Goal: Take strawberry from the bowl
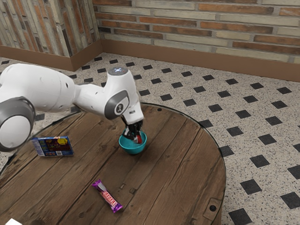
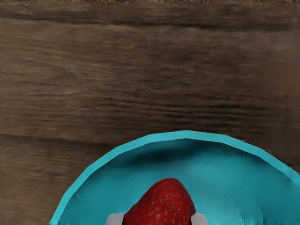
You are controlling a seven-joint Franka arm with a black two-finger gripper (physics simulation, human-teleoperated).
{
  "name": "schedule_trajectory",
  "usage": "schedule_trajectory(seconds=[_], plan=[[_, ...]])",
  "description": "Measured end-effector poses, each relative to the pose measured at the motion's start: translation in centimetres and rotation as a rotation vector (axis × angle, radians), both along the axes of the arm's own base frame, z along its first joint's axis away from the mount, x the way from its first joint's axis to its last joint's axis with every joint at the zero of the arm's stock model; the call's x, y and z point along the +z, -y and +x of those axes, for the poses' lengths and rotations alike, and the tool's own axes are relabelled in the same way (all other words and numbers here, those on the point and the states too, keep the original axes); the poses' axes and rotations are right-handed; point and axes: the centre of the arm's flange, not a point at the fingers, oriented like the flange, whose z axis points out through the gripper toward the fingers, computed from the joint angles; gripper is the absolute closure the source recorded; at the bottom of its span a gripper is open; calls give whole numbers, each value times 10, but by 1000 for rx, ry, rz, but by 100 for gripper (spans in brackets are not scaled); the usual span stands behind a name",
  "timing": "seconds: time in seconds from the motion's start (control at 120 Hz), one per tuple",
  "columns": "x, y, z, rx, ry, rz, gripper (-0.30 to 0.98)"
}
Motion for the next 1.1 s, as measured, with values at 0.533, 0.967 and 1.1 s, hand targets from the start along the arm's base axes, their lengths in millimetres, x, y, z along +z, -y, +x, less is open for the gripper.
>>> schedule_trajectory(seconds=[0.533, 0.967, 1.1], plan=[[-23, 109, -118, -61, -148, -28, 54], [371, -94, -108, 511, 260, -88, 7], [387, -117, -128, 706, 169, -61, 4]])
